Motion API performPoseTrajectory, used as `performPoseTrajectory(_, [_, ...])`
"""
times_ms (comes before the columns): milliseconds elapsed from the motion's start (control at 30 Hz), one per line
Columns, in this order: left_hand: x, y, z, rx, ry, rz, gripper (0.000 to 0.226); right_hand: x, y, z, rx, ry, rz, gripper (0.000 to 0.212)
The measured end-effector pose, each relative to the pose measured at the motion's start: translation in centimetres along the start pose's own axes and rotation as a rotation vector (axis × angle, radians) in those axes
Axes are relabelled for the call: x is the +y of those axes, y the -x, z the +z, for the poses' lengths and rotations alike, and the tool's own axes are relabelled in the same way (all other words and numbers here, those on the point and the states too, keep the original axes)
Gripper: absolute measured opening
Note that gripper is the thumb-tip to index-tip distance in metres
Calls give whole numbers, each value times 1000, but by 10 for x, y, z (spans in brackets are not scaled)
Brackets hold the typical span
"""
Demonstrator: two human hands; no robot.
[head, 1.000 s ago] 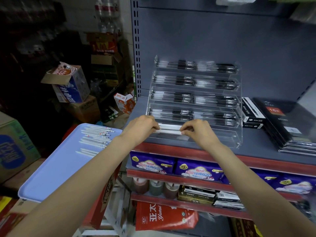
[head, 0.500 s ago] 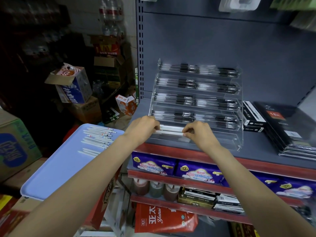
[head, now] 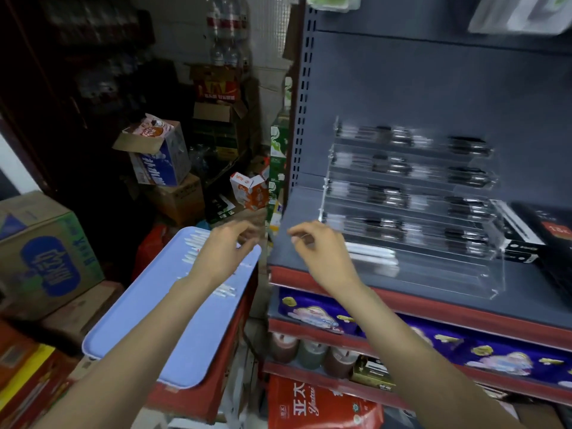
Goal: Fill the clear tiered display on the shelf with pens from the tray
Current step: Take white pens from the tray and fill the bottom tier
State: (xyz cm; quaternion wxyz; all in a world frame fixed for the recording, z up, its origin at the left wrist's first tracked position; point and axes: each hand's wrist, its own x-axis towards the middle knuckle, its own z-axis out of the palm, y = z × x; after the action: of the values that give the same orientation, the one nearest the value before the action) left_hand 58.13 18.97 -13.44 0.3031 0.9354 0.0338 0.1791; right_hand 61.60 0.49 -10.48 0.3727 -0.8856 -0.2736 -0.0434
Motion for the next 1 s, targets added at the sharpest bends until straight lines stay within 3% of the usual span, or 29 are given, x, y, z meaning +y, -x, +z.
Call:
performPoseTrajectory(233, [-131,7,-22,-166,-129,-164,19,-40,-40,117,-230,27,64,25])
performPoseTrajectory(367, [-195,6,-19,-346,-189,-187,27,-25,-54,187,-405,96,241,29])
performPoseTrajectory(533, [-255,16,0,-554,-263,-174,42,-4,-50,242,-489,243,400,36])
performPoseTrajectory(733, [-276,23,13,-492,-190,-123,40,5,-52,263,-526,344,499,31])
performPoseTrajectory(867, [-278,12,20,-437,-145,-165,22,9,-58,268,-540,316,557,21])
performPoseTrajectory(1000, [-284,2,20,-522,-25,-204,14,13,-58,270,-527,222,593,14])
